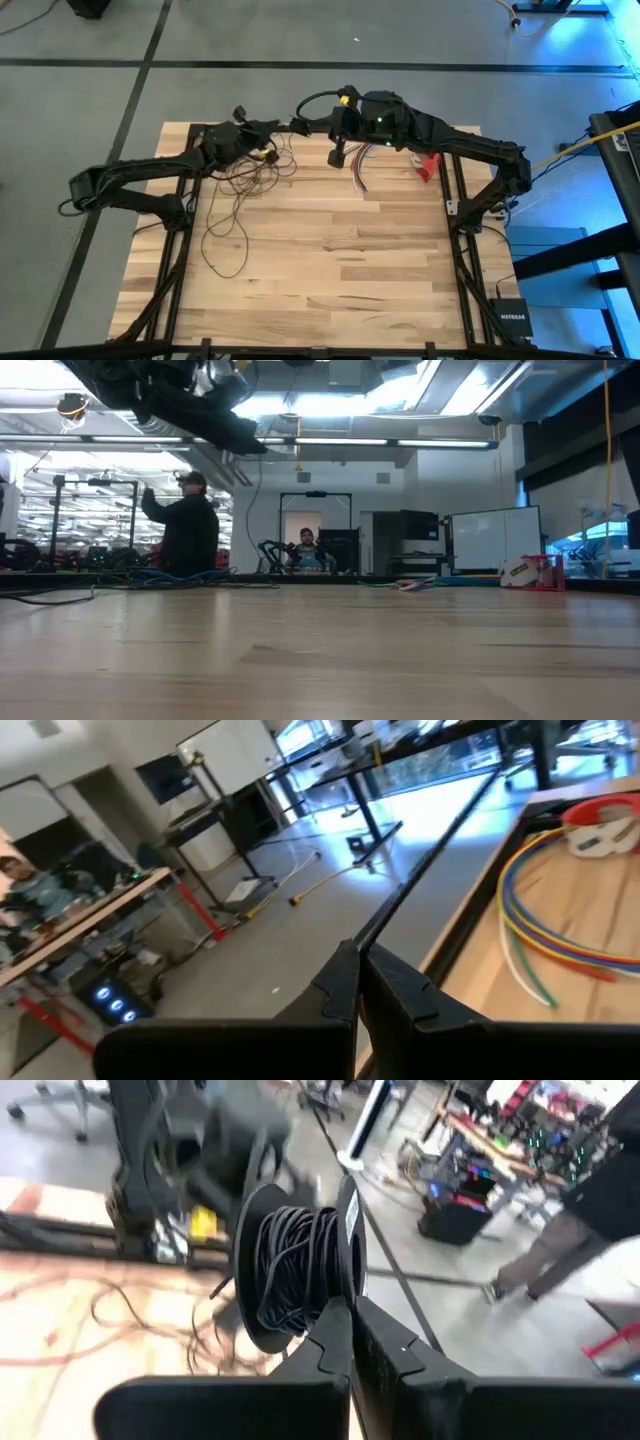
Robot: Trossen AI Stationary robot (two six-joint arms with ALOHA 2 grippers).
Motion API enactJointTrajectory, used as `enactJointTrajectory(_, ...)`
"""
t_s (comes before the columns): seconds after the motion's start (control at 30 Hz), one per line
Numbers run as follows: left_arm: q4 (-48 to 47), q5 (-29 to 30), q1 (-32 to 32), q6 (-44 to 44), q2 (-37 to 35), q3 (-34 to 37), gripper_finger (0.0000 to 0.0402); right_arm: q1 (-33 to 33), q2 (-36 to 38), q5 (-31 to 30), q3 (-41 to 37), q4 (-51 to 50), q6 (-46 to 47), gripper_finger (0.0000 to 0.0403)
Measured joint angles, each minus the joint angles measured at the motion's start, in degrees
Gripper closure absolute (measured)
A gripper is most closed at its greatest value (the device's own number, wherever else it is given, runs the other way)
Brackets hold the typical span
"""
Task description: Coiling cords
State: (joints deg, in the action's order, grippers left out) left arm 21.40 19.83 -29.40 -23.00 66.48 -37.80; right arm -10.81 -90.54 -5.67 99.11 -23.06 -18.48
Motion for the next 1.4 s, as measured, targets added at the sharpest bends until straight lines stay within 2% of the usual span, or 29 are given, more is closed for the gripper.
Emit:
enactJointTrajectory(0.13, -4.6, 0.49, -1.11, 0.02, -6.43, 0.09, 0.0398, 0.0, -0.33, -2.81, -0.63, -3.21, -0.16, 0.0398)
enactJointTrajectory(0.33, -9.25, 0.7, -1.89, 0.41, -15.24, 0.09, 0.0398, 0.02, -2.58, -6.45, -3.43, -2.68, -2.23, 0.0398)
enactJointTrajectory(0.5, -11.02, -0.89, -1.85, 2.32, -18.94, 0.07, 0.0398, 0.02, -6.43, -10.89, -4.22, -2.53, -3.0, 0.0398)
enactJointTrajectory(1.07, -12.98, -3.74, -0.97, 10.62, -19.45, -0.04, 0.0398, -1.72, -19.02, -19.23, -4.39, 4.52, -4.06, 0.0398)
enactJointTrajectory(1.23, -12.99, -8.49, 1.27, 14.07, -18.54, -0.13, 0.0398, -3.25, -20.7, -17.61, -4.46, 10.1, -2.73, 0.0398)
enactJointTrajectory(1.4, -12.37, -8.98, 4.12, 15.65, -15.22, -0.13, 0.0398, -4.0, -21.68, -14.28, -4.5, 14.28, -0.15, 0.0398)
